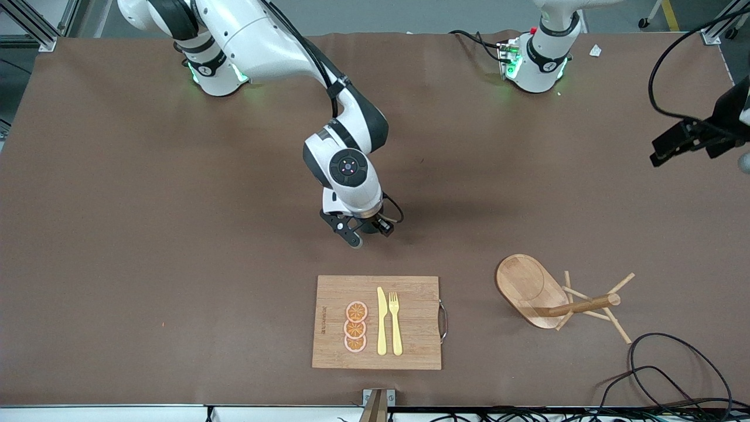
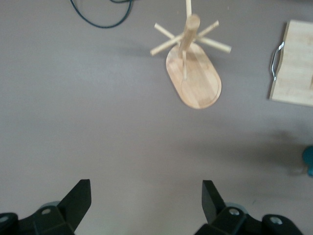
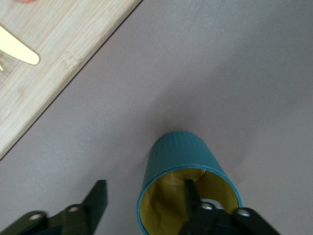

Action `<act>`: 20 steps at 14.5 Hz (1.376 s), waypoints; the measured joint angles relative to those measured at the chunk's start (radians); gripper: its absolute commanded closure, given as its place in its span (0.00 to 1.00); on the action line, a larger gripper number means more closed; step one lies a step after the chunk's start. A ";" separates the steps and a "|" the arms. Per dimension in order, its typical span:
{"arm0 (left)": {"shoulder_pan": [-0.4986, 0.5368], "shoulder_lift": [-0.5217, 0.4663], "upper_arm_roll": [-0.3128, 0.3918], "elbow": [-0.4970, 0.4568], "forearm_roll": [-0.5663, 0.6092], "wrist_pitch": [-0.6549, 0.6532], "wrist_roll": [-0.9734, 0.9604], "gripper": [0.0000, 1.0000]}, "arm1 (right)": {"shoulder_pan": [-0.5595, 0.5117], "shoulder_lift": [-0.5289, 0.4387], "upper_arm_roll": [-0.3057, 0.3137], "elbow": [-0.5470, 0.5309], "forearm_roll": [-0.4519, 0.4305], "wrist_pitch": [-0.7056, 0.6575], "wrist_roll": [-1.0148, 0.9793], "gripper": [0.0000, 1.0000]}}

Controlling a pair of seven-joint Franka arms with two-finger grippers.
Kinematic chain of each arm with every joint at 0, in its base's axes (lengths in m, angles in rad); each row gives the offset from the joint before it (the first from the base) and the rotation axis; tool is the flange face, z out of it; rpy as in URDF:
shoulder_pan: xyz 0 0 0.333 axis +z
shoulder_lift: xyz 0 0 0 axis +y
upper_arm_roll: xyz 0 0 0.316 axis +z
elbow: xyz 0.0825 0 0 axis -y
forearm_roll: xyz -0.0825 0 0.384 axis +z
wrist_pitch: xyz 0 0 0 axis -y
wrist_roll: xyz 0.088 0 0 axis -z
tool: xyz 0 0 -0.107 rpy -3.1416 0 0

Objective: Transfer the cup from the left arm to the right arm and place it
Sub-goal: 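Lower the right gripper into the mug and grip its rim, then carry the mug with the right gripper away from the cutting board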

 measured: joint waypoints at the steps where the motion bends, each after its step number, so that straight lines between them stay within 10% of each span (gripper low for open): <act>1: -0.003 -0.028 0.003 -0.033 -0.002 -0.003 0.007 0.00 | 0.000 0.004 0.001 0.001 0.000 0.001 0.000 0.90; 9: -0.027 -0.115 0.006 -0.120 -0.002 -0.031 0.007 0.00 | -0.006 0.005 -0.006 0.020 0.000 -0.025 -0.045 1.00; 20: -0.020 -0.107 0.003 -0.126 -0.003 -0.009 0.008 0.00 | -0.328 -0.073 -0.130 0.085 -0.055 -0.280 -1.062 1.00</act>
